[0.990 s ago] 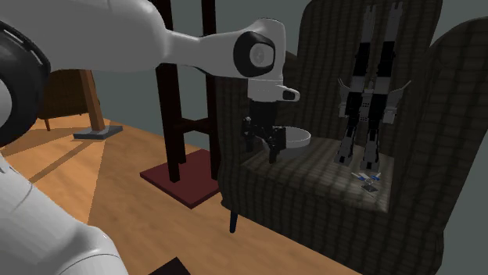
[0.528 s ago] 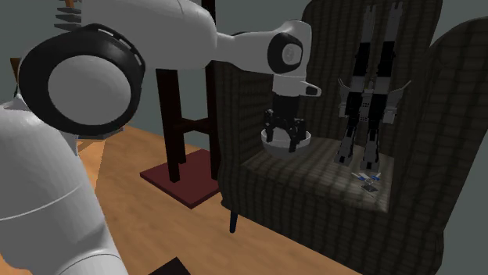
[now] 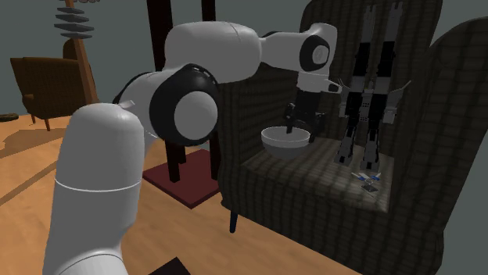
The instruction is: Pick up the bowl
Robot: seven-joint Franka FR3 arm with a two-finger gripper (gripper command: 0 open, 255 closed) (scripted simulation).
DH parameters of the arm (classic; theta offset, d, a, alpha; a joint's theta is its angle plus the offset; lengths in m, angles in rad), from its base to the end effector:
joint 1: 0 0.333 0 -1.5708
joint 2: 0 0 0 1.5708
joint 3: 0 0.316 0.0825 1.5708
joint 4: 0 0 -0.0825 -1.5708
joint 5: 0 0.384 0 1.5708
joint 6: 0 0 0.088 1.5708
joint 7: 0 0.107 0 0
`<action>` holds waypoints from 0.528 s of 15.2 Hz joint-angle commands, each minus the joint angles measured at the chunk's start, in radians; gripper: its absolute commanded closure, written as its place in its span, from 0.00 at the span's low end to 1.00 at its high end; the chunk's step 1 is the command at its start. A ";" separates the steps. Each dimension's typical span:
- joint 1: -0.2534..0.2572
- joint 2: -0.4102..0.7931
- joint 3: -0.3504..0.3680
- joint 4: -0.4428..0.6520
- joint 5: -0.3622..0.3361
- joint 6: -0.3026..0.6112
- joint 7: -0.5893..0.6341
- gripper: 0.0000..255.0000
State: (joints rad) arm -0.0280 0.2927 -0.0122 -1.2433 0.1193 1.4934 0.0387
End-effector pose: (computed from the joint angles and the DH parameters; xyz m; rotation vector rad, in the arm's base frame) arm 0.6345 -0.0107 0.5977 -3.0233 0.1085 0.0643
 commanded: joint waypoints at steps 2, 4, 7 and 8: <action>-0.008 0.156 0.003 0.235 0.018 -0.080 0.006 0.00; -0.007 0.138 0.003 0.178 0.017 -0.042 0.002 0.00; -0.006 0.118 0.002 0.105 0.016 0.011 -0.004 0.00; -0.005 0.112 0.002 0.083 0.016 0.027 -0.006 0.00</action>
State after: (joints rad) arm -0.0340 0.4087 -0.0099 -1.1376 0.1358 1.5013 0.0340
